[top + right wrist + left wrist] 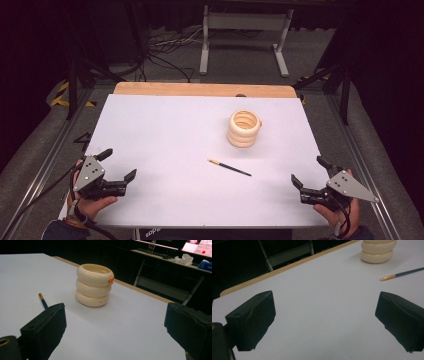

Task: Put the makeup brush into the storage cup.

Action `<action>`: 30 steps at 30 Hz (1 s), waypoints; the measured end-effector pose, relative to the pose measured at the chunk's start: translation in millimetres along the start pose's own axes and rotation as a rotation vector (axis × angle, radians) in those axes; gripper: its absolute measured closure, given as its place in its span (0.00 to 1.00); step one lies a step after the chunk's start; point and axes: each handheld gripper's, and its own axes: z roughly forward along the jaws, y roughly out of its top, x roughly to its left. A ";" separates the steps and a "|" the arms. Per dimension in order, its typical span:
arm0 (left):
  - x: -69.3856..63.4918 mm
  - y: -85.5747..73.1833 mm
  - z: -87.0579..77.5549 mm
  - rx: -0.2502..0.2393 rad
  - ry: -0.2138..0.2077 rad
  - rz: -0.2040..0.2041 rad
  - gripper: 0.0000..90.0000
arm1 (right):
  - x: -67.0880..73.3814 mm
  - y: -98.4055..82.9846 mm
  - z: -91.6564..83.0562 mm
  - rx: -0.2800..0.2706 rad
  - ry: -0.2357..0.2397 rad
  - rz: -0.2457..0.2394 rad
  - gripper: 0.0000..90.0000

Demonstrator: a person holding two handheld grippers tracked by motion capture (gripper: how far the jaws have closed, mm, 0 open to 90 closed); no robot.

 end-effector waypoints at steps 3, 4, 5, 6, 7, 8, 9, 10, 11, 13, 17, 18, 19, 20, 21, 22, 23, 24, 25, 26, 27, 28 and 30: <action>0.4 -2.2 -0.4 0.013 -0.008 0.003 0.04 | 1.0 -0.3 2.4 0.003 0.005 -0.001 0.05; 0.4 -2.7 -0.6 0.014 -0.012 -0.002 0.04 | 1.3 -0.2 3.4 0.007 0.007 -0.008 0.04; 0.5 -3.4 -1.1 0.018 -0.010 -0.001 0.04 | 1.5 0.0 3.9 0.008 0.007 -0.008 0.04; 0.4 -4.0 -1.3 0.021 -0.012 -0.001 0.04 | 1.3 0.5 4.5 0.008 0.008 -0.007 0.04; 0.6 -4.6 -2.1 0.028 -0.010 0.006 0.04 | 1.4 0.9 5.4 0.005 0.008 -0.002 0.04; 0.7 -5.3 -3.0 0.028 -0.012 0.003 0.04 | 1.4 1.5 6.3 0.003 0.007 -0.004 0.04; 0.7 -5.6 -3.7 0.028 -0.010 0.004 0.04 | 1.9 1.8 7.1 0.004 0.009 -0.002 0.04; 0.7 -5.6 -4.0 0.028 -0.009 0.005 0.04 | 2.4 1.8 8.0 0.005 0.008 -0.005 0.04; 0.7 -5.6 -4.4 0.026 -0.010 0.005 0.04 | 2.6 2.0 8.3 0.006 0.009 -0.008 0.05; 0.5 -5.3 -5.1 0.027 -0.008 0.009 0.05 | 2.9 2.4 9.2 0.003 0.011 -0.011 0.05; 1.1 -6.0 -3.8 0.032 -0.011 0.008 0.05 | 2.9 3.1 11.2 0.006 0.008 -0.010 0.05; 1.4 -6.2 -3.4 0.032 -0.010 0.005 0.05 | 3.1 3.9 11.8 0.007 0.008 -0.006 0.05; 2.0 -6.2 -3.4 0.032 -0.007 0.005 0.05 | 4.0 4.9 12.6 0.002 0.009 -0.008 0.05; 2.0 -6.2 -3.4 0.032 -0.007 0.005 0.05 | 4.0 4.9 12.6 0.002 0.009 -0.008 0.05; 2.3 -6.3 -3.5 0.030 -0.007 -0.001 0.05 | 6.8 6.6 12.9 0.002 0.017 -0.013 0.05; 2.1 -6.4 -3.7 0.030 -0.007 -0.003 0.05 | 6.8 6.6 12.9 0.002 0.017 -0.013 0.05; 1.6 -6.4 -3.9 0.031 -0.006 -0.003 0.05 | 7.8 7.3 13.0 0.007 0.019 -0.021 0.05; 1.4 -6.3 -4.1 0.034 -0.001 0.004 0.05 | 8.6 8.2 13.3 0.005 0.020 -0.022 0.05; 1.5 -6.2 -4.1 0.033 -0.002 0.003 0.05 | 9.8 11.3 14.6 0.004 0.024 -0.025 0.05; 2.5 -5.9 -4.1 0.030 -0.007 -0.004 0.05 | 10.1 12.9 14.8 0.002 0.024 -0.030 0.05; 2.5 -5.9 -4.1 0.030 -0.007 -0.004 0.05 | 10.1 12.9 14.8 0.002 0.024 -0.030 0.05; 3.2 -5.7 -3.6 0.030 -0.007 -0.009 0.05 | 10.8 17.4 16.0 -0.007 0.027 -0.029 0.05; 4.8 -5.7 -3.2 0.027 -0.010 -0.019 0.05 | 10.8 19.5 16.7 -0.014 0.029 -0.026 0.05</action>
